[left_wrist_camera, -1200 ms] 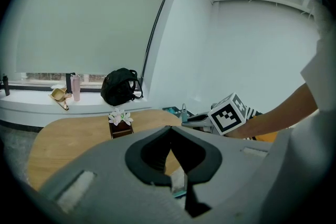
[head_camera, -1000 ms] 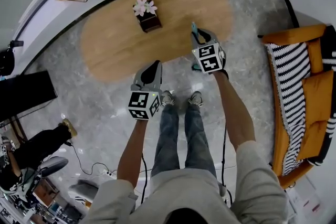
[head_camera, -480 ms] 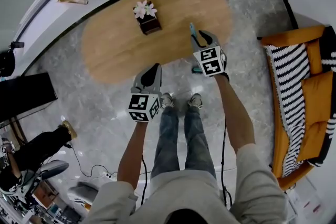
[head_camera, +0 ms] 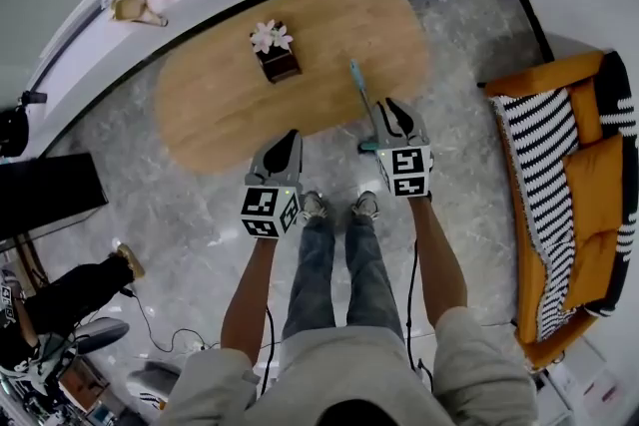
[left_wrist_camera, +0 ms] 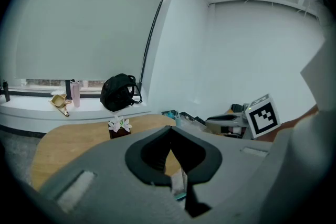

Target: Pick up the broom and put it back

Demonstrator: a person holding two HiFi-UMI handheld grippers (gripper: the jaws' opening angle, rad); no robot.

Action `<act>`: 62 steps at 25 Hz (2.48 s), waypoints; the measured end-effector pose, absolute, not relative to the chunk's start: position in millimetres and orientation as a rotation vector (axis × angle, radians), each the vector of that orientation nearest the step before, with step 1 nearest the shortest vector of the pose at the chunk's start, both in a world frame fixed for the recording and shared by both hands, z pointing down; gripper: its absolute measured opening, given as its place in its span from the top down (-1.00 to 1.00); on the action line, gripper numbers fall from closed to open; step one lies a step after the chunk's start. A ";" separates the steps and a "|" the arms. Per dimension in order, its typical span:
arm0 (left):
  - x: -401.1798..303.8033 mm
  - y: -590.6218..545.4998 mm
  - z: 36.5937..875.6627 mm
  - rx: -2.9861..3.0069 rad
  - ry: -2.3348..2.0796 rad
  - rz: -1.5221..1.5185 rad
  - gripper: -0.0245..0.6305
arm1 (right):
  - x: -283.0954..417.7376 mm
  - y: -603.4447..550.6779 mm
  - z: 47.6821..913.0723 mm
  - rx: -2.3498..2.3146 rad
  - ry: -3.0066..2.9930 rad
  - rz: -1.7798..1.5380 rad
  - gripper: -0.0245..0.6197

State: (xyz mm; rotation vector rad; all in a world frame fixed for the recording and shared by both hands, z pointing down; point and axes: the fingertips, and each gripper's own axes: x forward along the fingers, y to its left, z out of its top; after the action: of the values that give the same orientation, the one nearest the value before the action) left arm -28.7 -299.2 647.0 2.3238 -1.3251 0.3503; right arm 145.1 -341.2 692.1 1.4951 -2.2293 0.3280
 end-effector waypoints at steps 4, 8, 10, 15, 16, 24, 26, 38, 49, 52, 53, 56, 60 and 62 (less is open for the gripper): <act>-23.6 -296.6 635.5 2.338 -1.319 0.344 0.93 | 166.1 -315.3 667.4 1.590 -2.183 0.321 0.87; -20.2 -295.0 621.4 2.352 -1.321 0.332 0.93 | 184.3 -292.0 644.1 1.667 -2.160 0.328 0.92; -21.2 -294.7 613.2 2.357 -1.329 0.327 0.93 | 189.7 -280.4 633.7 1.686 -2.156 0.328 0.92; -22.2 -293.3 583.6 2.384 -1.350 0.317 0.93 | 198.8 -264.3 595.7 1.723 -2.173 0.309 0.92; -22.4 -293.0 575.7 2.395 -1.354 0.314 0.93 | 201.0 -263.6 586.2 1.731 -2.176 0.301 0.92; -39.1 -306.6 511.0 2.452 -1.423 0.250 0.93 | 209.4 -275.6 516.3 1.781 -2.204 0.206 0.92; -42.8 -309.7 495.3 2.466 -1.439 0.237 0.93 | 207.0 -275.8 502.8 1.783 -2.214 0.198 0.92; -56.1 -322.4 432.2 2.518 -1.525 0.154 0.93 | 212.5 -284.9 449.2 1.805 -2.246 0.123 0.92; -58.7 -317.4 401.6 2.556 -1.544 0.100 0.93 | 225.9 -279.1 413.8 1.866 -2.235 0.060 0.92; -59.2 -311.0 400.1 2.564 -1.538 0.107 0.93 | 228.5 -272.3 411.8 1.874 -2.228 0.060 0.92; -60.6 -309.7 399.4 2.566 -1.537 0.110 0.93 | 228.3 -270.7 411.3 1.877 -2.227 0.060 0.92; -64.7 -306.3 396.7 2.570 -1.541 0.113 0.93 | 226.6 -266.8 409.4 1.886 -2.230 0.054 0.92; -60.3 -297.6 393.4 2.582 -1.542 0.115 0.93 | 229.7 -258.1 407.2 1.891 -2.234 0.047 0.92; -63.9 -301.3 391.5 2.584 -1.535 0.119 0.93 | 225.0 -261.2 405.0 1.895 -2.232 0.052 0.92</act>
State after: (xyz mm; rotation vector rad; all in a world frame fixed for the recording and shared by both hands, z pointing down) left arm -63.9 -301.3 391.5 2.5842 -1.5351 0.1191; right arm 225.0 -261.2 405.0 1.8952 -2.2317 0.0519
